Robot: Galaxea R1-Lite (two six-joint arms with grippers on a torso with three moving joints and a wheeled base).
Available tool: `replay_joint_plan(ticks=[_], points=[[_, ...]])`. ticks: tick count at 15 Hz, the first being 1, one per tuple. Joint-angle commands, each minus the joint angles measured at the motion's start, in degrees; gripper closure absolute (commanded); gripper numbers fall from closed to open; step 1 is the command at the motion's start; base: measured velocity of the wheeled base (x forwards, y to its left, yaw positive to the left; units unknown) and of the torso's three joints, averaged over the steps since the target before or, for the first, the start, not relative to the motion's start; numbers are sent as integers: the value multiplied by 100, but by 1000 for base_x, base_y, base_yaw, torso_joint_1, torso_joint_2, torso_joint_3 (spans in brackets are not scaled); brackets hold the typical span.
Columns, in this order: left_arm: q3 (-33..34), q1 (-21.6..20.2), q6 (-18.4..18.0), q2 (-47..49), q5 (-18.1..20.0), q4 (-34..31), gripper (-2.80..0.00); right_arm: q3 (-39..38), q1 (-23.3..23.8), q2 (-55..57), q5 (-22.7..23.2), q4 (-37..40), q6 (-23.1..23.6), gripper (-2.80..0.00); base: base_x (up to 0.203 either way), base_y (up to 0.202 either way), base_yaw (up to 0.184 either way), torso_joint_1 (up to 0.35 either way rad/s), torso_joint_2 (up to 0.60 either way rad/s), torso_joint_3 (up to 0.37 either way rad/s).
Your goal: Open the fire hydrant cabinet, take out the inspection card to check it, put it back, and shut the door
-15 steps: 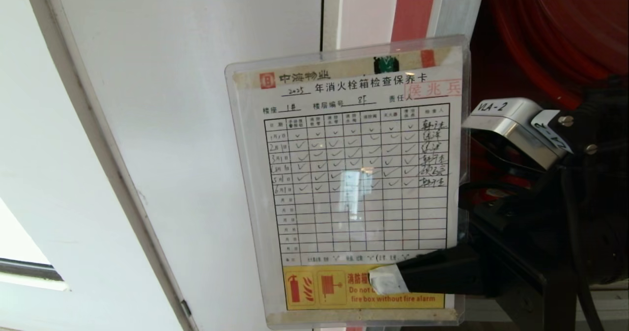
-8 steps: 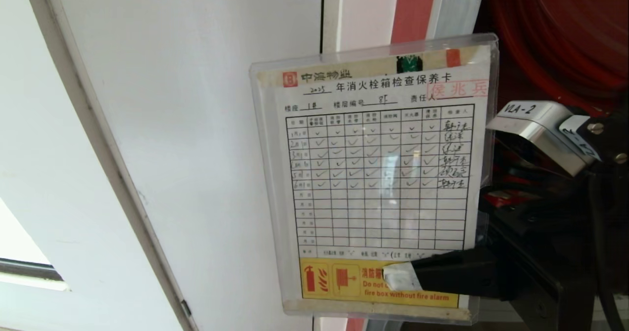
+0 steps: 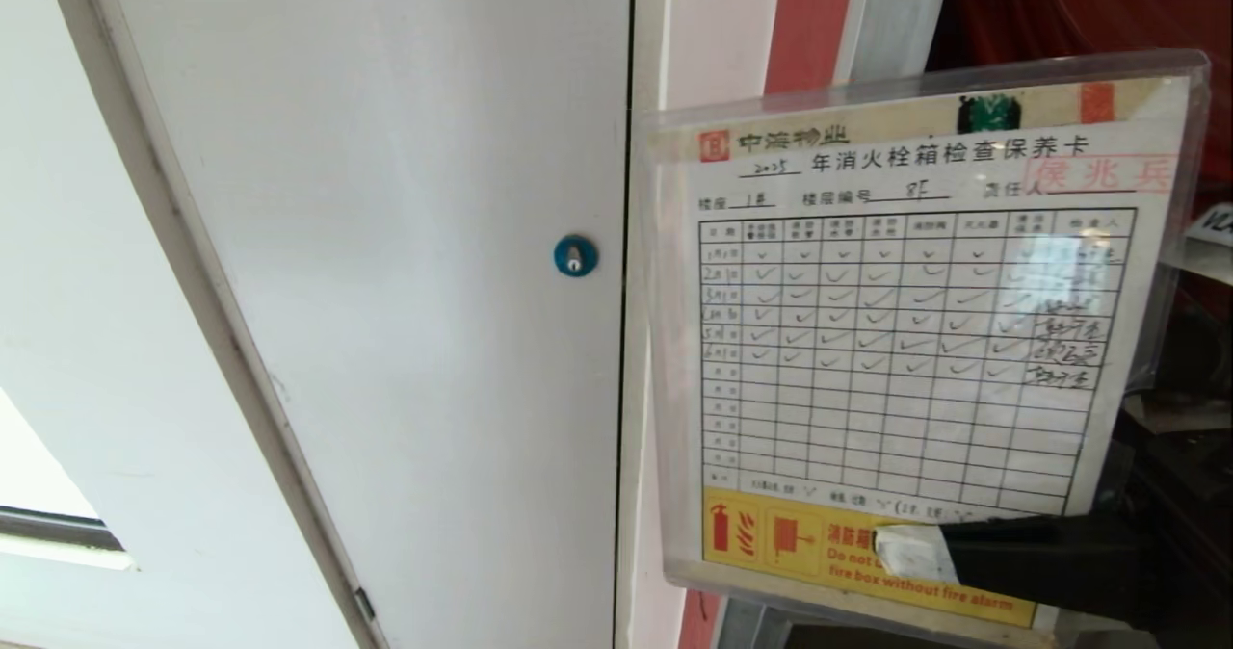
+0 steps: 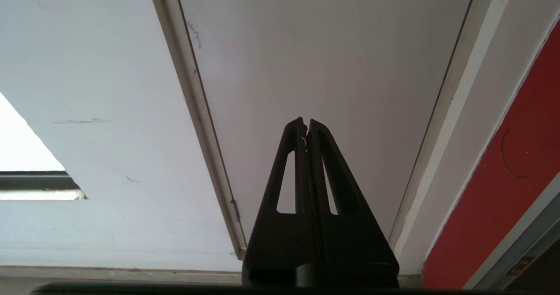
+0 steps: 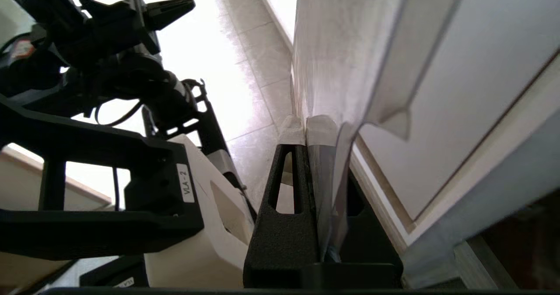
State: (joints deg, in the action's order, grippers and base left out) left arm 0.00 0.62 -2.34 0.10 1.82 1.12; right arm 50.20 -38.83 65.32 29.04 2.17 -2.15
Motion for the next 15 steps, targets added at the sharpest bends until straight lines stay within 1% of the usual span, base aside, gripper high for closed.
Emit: replay_joint_plan(ticks=[1,4,7,10,13,15], points=[[70,-1,-3,-1,3,2,0,107,-2,-408,-440,311,18,0,0,0,0,0,0,0],[70,-1,-3,-1,-3,2,0,250,-1,-712,-1163,1048,439,0,0,0,0,0,0,0],[70,-1,-3,2,1,2,0,450,6,-862,-2130,1673,924,0,0,0,0,0,0,0],[70,-1,-3,-1,3,2,0,719,13,-1044,-2642,2226,1516,0,0,0,0,0,0,0],[70,-1,-3,0,-6,2,0,1107,44,-1009,-3388,2681,1958,0,0,0,0,0,0,0],[70,-1,-3,-1,3,2,0,1272,287,-990,-3688,2894,2405,0,0,0,0,0,0,0]])
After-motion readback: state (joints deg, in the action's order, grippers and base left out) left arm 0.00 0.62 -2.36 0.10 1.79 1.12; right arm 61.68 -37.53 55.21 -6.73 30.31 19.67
